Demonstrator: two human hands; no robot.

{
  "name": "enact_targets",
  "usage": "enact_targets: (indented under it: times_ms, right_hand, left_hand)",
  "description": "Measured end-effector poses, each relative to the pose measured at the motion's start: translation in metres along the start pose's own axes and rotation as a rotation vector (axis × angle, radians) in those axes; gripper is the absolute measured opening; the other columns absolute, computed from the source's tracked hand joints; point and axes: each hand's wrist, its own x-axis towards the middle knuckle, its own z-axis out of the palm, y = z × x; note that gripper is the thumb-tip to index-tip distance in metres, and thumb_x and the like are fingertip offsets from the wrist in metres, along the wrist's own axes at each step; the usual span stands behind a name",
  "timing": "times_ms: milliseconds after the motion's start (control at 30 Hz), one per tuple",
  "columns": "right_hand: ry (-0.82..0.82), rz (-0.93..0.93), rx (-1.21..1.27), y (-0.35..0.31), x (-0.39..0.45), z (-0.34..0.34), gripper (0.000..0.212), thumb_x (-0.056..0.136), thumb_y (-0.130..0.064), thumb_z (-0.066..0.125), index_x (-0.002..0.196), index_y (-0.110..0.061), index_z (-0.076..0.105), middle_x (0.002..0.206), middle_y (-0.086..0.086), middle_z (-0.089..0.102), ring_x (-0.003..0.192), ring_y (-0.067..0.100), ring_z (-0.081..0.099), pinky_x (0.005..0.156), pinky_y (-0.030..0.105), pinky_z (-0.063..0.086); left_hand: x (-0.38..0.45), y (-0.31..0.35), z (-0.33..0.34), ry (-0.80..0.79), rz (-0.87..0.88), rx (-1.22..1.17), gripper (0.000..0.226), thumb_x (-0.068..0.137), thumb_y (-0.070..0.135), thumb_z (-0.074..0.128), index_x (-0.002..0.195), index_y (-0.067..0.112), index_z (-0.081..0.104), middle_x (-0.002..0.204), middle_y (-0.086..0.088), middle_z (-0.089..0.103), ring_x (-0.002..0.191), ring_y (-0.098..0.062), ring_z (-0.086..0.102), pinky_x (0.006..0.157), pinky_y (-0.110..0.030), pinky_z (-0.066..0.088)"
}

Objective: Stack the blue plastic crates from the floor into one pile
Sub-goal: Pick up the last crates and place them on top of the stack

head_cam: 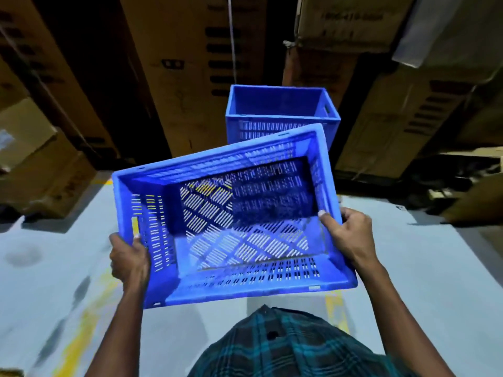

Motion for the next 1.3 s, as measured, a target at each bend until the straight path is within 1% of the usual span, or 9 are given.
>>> enact_targets:
  times_ms: [100,200,367,600,733,867,1000,1167,1300]
  right_hand:
    - [-0.009,0.024,-0.129,0.029,0.032,-0.009,0.044,0.086,-0.044,0.065,0.054,-0.016,0.054,0.044,0.004,0.046,0.048,0.027,0.049,0.051,0.037,0.037]
    - [-0.017,0.059,-0.279,0.059,0.068,-0.013,0.049,0.089,-0.049,0.057,0.071,-0.005,0.066,0.065,0.021,0.065,0.067,0.039,0.063,0.06,0.04,0.045]
    - [0.012,0.147,-0.394,0.095,0.124,-0.022,0.045,0.094,-0.046,0.052,0.09,-0.004,0.068,0.089,0.028,0.069,0.087,0.044,0.066,0.071,0.042,0.051]
    - [0.086,0.079,-0.369,0.106,0.201,-0.053,0.045,0.095,-0.046,0.051,0.095,-0.004,0.068,0.088,0.027,0.069,0.087,0.045,0.066,0.071,0.043,0.051]
    - [0.162,0.026,-0.34,0.1,0.246,-0.066,0.048,0.094,-0.047,0.053,0.089,-0.002,0.068,0.085,0.03,0.068,0.083,0.046,0.066,0.07,0.043,0.051]
    - [0.149,0.037,-0.291,0.09,0.288,-0.073,0.046,0.093,-0.048,0.056,0.083,-0.005,0.067,0.081,0.025,0.069,0.081,0.044,0.066,0.064,0.037,0.045]
    - [0.091,0.078,-0.245,0.07,0.342,-0.072,0.044,0.09,-0.047,0.059,0.067,-0.01,0.062,0.061,0.013,0.056,0.076,0.041,0.065,0.06,0.032,0.035]
    - [0.099,0.093,-0.266,0.04,0.406,-0.058,0.053,0.09,-0.046,0.061,0.055,-0.009,0.049,0.066,0.021,0.06,0.077,0.043,0.064,0.062,0.038,0.042]
    - [0.114,0.132,-0.277,0.021,0.449,-0.043,0.051,0.089,-0.047,0.061,0.064,-0.002,0.061,0.068,0.021,0.061,0.079,0.043,0.065,0.064,0.039,0.045]
  left_hand:
    - [-0.011,0.028,0.021,0.007,0.034,0.015,0.023,0.095,0.024,0.053,0.11,0.008,0.045,0.106,-0.035,0.061,0.097,-0.053,0.06,0.083,-0.055,0.045]
    - [-0.022,0.061,0.045,0.021,0.031,-0.02,0.025,0.094,0.025,0.054,0.111,0.007,0.048,0.107,-0.033,0.062,0.097,-0.053,0.059,0.084,-0.054,0.045]
    - [-0.041,0.127,0.077,0.058,0.022,-0.117,0.032,0.095,0.033,0.055,0.114,0.007,0.051,0.112,-0.031,0.062,0.103,-0.052,0.058,0.089,-0.054,0.044]
    - [-0.061,0.199,0.108,0.162,-0.003,-0.215,0.035,0.094,0.04,0.054,0.114,0.011,0.055,0.113,-0.028,0.063,0.105,-0.05,0.057,0.092,-0.052,0.043]
    - [-0.059,0.241,0.121,0.207,0.013,-0.272,0.033,0.094,0.04,0.055,0.111,0.012,0.056,0.11,-0.025,0.065,0.104,-0.048,0.058,0.09,-0.05,0.043]
    - [-0.038,0.281,0.127,0.249,0.028,-0.253,0.034,0.092,0.04,0.057,0.111,0.012,0.057,0.111,-0.028,0.065,0.105,-0.049,0.058,0.09,-0.051,0.043]
    - [-0.001,0.332,0.133,0.29,0.049,-0.236,0.034,0.089,0.039,0.06,0.11,0.013,0.061,0.108,-0.028,0.067,0.103,-0.05,0.061,0.09,-0.05,0.045]
    - [0.054,0.4,0.146,0.239,0.112,-0.195,0.036,0.089,0.037,0.064,0.112,0.01,0.065,0.114,-0.03,0.066,0.107,-0.05,0.062,0.092,-0.05,0.047]
    - [0.104,0.448,0.164,0.165,0.162,-0.176,0.04,0.089,0.035,0.065,0.118,0.008,0.064,0.12,-0.03,0.063,0.112,-0.05,0.06,0.094,-0.052,0.046]
